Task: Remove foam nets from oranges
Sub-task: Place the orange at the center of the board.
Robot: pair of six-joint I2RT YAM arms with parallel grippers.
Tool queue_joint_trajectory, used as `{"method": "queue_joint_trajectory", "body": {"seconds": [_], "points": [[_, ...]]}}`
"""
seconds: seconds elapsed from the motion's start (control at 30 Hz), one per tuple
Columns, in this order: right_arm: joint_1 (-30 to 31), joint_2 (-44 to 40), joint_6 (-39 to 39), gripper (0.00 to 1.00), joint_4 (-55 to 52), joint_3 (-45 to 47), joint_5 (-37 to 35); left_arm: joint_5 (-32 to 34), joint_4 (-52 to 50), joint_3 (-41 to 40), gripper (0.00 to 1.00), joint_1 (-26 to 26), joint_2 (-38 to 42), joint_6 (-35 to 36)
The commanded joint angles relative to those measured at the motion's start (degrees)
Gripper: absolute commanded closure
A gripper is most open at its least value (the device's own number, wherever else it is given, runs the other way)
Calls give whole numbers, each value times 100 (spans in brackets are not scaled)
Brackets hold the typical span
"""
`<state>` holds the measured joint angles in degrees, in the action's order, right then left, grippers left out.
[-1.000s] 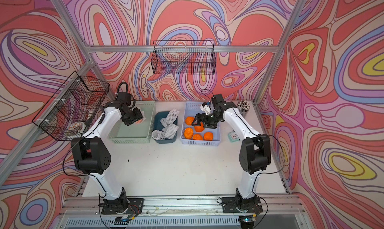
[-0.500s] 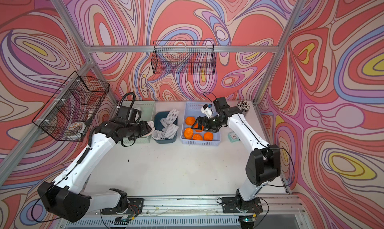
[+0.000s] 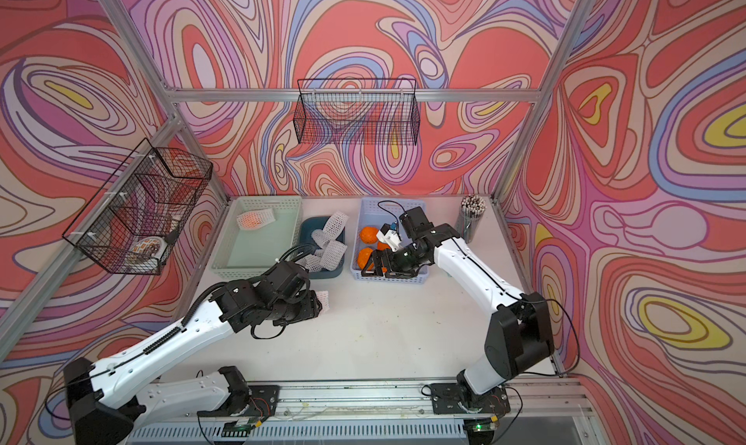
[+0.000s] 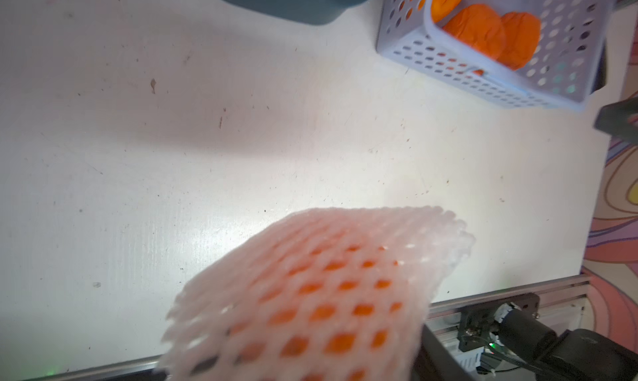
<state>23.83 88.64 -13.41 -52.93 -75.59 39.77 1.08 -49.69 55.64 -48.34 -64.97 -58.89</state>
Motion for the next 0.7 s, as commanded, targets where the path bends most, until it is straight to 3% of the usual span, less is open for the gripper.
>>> {"method": "queue_joint_trajectory", "body": {"seconds": [0.0,0.33,0.67], "points": [[74,-240,-139,2,145,235,-110,151,368,-232,40,-179,-212,-485],[162,-434,-241,2,247,699,-168,-436,1882,-749,39,-220,-1141,-385],[176,-522,-293,2,263,866,-268,-605,1778,-616,34,-229,-1934,-132]]}}
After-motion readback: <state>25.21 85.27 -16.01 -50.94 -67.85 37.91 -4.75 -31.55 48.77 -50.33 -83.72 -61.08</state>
